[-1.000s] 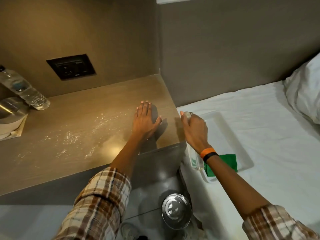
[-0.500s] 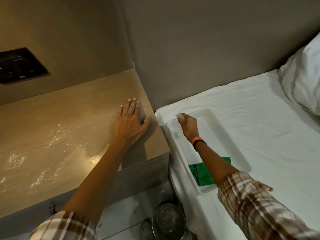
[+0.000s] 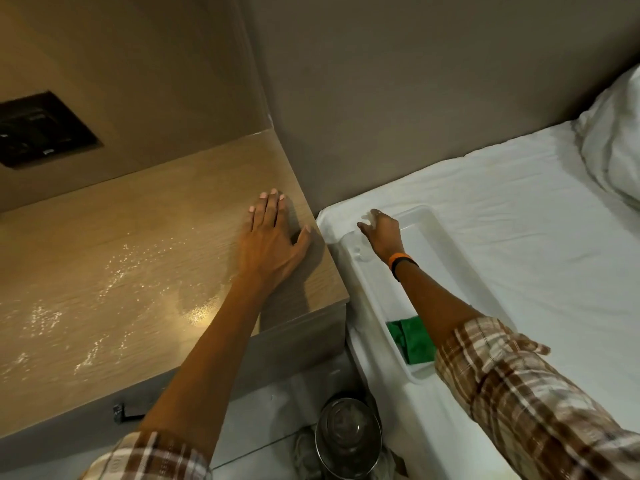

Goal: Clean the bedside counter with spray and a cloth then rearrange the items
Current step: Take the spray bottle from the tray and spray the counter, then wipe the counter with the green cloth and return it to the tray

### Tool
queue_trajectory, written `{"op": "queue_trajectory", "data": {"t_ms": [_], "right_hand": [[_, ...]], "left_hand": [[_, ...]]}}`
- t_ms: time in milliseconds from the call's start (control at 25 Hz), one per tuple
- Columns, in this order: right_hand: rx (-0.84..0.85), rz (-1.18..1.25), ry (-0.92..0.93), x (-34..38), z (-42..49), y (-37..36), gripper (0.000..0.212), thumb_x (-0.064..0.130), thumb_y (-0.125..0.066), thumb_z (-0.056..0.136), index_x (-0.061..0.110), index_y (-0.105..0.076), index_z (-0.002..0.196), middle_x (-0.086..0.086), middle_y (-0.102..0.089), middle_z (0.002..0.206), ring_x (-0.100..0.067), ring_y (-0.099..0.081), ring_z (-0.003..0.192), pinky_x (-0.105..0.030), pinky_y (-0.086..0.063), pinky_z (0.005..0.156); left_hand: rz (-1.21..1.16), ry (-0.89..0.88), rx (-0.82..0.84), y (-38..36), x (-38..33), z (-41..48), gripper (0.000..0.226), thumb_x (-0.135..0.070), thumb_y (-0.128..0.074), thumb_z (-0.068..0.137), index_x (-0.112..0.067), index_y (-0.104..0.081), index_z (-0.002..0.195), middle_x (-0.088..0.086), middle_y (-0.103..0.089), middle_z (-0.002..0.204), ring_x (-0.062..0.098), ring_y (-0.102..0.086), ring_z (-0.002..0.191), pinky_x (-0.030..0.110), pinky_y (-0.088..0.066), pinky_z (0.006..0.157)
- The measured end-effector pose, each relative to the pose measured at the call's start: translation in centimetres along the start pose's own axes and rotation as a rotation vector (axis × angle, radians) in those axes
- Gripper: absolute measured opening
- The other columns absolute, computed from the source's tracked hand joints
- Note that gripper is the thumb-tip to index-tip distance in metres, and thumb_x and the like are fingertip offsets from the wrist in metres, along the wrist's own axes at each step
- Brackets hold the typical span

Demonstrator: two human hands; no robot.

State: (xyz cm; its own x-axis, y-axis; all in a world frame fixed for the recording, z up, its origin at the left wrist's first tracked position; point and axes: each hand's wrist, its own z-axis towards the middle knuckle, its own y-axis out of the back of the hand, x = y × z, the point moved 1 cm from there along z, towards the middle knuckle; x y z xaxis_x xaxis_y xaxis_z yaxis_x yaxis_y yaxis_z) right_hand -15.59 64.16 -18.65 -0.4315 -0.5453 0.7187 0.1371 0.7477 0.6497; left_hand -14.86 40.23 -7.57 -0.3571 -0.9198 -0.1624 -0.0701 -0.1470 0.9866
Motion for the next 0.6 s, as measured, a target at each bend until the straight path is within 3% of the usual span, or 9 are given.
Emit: {"op": "queue_trajectory", "data": {"t_ms": [40,120,280,400,480,600], "right_hand": [[0.000,-0.009,0.029,0.1,-0.7,0.7,0.056,0.029,-0.062,0.101,-0.002,-0.047,0.145,-0.022,-0.050,0.150,-0.034,-0.043,0.143,-0.039,-0.039,0.117],[-0.055,-0.072,0.102,-0.5,-2.9,2.3,0.063,0.036,-0.060,0.101,0.003,-0.041,0.151,-0.018,-0.036,0.160,-0.031,-0.027,0.153,-0.041,-0.032,0.123],[-0.146,-0.293,0.159,-5.9,-9.2,5.5,0.064,0.043,-0.060,0.099,0.006,-0.045,0.148,-0.019,-0.030,0.162,-0.035,-0.021,0.155,-0.047,-0.031,0.123],[-0.081,-0.344,0.023,-11.7,-13.1,6.5,0.066,0.045,-0.059,0.098,0.009,-0.042,0.151,-0.018,-0.026,0.164,-0.035,-0.019,0.155,-0.050,-0.030,0.124],[-0.053,-0.351,-0.111,-15.8,-14.2,6.7,0.068,0.045,-0.060,0.098,0.011,-0.038,0.153,-0.018,-0.024,0.165,-0.034,-0.019,0.155,-0.049,-0.031,0.123],[0.004,-0.348,-0.278,-22.0,-14.0,6.0,0.068,0.041,-0.056,0.101,0.008,-0.032,0.155,-0.020,-0.029,0.161,-0.036,-0.027,0.150,-0.048,-0.036,0.120]], "left_hand": [[-0.015,-0.001,-0.008,0.1,-0.7,-0.4,0.078,-0.056,-0.027,0.101,-0.008,-0.008,0.159,0.010,-0.003,0.169,0.025,0.002,0.156,0.043,0.000,0.127],[-0.055,-0.032,-0.035,-0.1,-3.3,-1.9,0.079,-0.058,-0.026,0.101,-0.008,-0.009,0.159,0.010,-0.005,0.168,0.026,0.001,0.156,0.041,0.004,0.126],[-0.158,-0.184,-0.053,-2.1,-12.5,-4.7,0.078,-0.057,-0.027,0.099,-0.007,-0.017,0.158,0.012,-0.015,0.167,0.026,-0.008,0.156,0.041,0.000,0.127],[-0.228,-0.279,-0.003,-6.1,-17.9,-6.2,0.071,-0.044,-0.042,0.099,-0.002,-0.028,0.155,0.015,-0.028,0.163,0.027,-0.021,0.153,0.037,-0.004,0.125],[-0.212,-0.298,0.120,-10.8,-19.6,-6.6,0.067,-0.038,-0.046,0.100,-0.002,-0.029,0.154,0.014,-0.031,0.162,0.026,-0.024,0.152,0.036,-0.007,0.126],[-0.149,-0.283,0.340,-19.6,-20.4,-6.2,0.054,-0.027,-0.048,0.100,-0.006,-0.038,0.149,0.011,-0.044,0.153,0.025,-0.037,0.142,0.033,-0.025,0.120]]}}
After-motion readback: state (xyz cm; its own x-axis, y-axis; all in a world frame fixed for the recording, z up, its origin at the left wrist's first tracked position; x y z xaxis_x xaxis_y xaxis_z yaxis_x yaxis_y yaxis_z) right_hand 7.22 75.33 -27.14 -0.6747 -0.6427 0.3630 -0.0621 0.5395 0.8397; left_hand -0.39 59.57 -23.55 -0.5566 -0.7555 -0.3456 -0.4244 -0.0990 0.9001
